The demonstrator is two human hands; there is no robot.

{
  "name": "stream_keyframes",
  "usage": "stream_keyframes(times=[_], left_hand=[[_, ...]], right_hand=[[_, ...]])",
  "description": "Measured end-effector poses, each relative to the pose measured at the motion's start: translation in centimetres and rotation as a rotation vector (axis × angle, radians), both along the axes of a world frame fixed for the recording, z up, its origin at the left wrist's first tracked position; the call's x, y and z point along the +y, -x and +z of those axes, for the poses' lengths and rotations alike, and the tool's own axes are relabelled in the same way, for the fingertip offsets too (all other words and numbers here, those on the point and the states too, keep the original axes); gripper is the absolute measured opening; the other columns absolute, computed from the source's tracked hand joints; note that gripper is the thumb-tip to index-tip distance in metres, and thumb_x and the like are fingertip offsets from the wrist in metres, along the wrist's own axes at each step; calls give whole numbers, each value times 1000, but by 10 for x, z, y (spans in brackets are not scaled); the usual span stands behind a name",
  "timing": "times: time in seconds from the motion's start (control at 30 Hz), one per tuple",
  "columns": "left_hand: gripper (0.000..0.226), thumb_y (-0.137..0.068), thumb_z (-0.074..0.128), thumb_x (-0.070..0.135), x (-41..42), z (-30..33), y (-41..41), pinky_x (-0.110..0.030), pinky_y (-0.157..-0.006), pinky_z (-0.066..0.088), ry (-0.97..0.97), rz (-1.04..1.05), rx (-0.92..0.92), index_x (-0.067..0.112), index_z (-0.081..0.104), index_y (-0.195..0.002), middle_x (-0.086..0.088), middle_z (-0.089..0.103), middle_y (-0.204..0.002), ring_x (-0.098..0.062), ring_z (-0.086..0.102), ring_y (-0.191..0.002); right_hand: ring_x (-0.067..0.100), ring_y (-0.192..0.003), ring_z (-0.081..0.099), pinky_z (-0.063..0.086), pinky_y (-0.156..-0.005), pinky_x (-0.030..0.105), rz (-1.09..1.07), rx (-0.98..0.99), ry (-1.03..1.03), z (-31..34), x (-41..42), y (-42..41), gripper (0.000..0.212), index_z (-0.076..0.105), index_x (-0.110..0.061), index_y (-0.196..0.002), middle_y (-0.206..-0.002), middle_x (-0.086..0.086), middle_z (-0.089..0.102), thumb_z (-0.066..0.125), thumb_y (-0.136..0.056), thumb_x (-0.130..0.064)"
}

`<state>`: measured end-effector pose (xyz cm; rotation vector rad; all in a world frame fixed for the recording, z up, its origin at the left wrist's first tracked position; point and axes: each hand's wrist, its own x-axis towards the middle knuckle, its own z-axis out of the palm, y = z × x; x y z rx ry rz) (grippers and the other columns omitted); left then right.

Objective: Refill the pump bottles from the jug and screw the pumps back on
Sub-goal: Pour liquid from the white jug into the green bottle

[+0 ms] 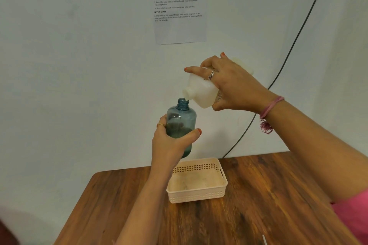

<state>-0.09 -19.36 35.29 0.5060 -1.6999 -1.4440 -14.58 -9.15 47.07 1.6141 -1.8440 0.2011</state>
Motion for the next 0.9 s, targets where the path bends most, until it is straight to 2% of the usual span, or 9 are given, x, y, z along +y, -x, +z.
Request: stream_keyframes(times=[0.13, 0.3, 0.4, 0.5, 0.57, 0.67, 0.8, 0.9], left_hand=[[81, -68, 86, 24, 1, 0, 0, -22, -74, 50, 1, 9, -12, 33, 41, -134, 10, 49, -122, -13, 50, -111], [84, -68, 86, 25, 0, 0, 1, -25, -79, 52, 4, 14, -16, 31, 40, -137, 8, 49, -126, -16, 50, -114], [82, -68, 86, 24, 0, 0, 0, -23, -77, 53, 3, 14, -8, 32, 41, -136, 9, 48, -125, -15, 50, -113], [76, -68, 86, 24, 0, 1, 0, -29, -81, 55, 2, 11, -4, 37, 41, -128, 11, 49, -119, -14, 50, -111], [74, -68, 86, 24, 0, 0, 0, -27, -78, 55, -3, 5, 2, 39, 41, -124, 13, 50, -115, -13, 51, -109], [76, -67, 86, 25, 0, 0, 0, -28, -81, 55, -5, 7, -6, 36, 42, -128, 9, 51, -122, -15, 51, -112], [74, -68, 86, 25, 0, 0, -1, -22, -75, 51, -4, 3, -2, 39, 40, -125, 9, 50, -123, -15, 50, -112], [78, -67, 86, 25, 0, 1, -1, -20, -74, 51, -7, 6, -5, 36, 42, -130, 9, 50, -124, -15, 51, -113]], right_hand=[[31, -117, 46, 16, -113, 48, 1, 8, 1, 1, 1, -1, 102, 31, -25, -146, -127, 16, 48, 84, -59, -21], [32, -115, 47, 17, -113, 50, 3, 26, 3, 2, 0, -1, 101, 33, -24, -145, -125, 17, 49, 84, -58, -21], [32, -115, 47, 16, -113, 50, 5, 21, 7, 2, 0, -1, 102, 33, -24, -145, -125, 17, 49, 84, -57, -20], [32, -115, 47, 17, -113, 50, 4, 32, 4, 2, 1, -2, 102, 33, -24, -145, -125, 17, 50, 84, -58, -21], [32, -115, 48, 17, -113, 50, 5, 35, 5, 2, 0, -2, 101, 33, -23, -145, -125, 17, 50, 85, -58, -21], [33, -115, 48, 17, -113, 51, 5, 33, 1, 2, 0, -2, 101, 33, -23, -145, -125, 17, 49, 85, -58, -21], [33, -116, 47, 17, -113, 51, 6, 33, -2, 2, -1, -2, 101, 33, -23, -145, -126, 17, 49, 84, -58, -21], [33, -117, 46, 16, -113, 50, 6, 27, -4, 2, -1, -2, 101, 32, -24, -146, -127, 17, 48, 84, -59, -21]])
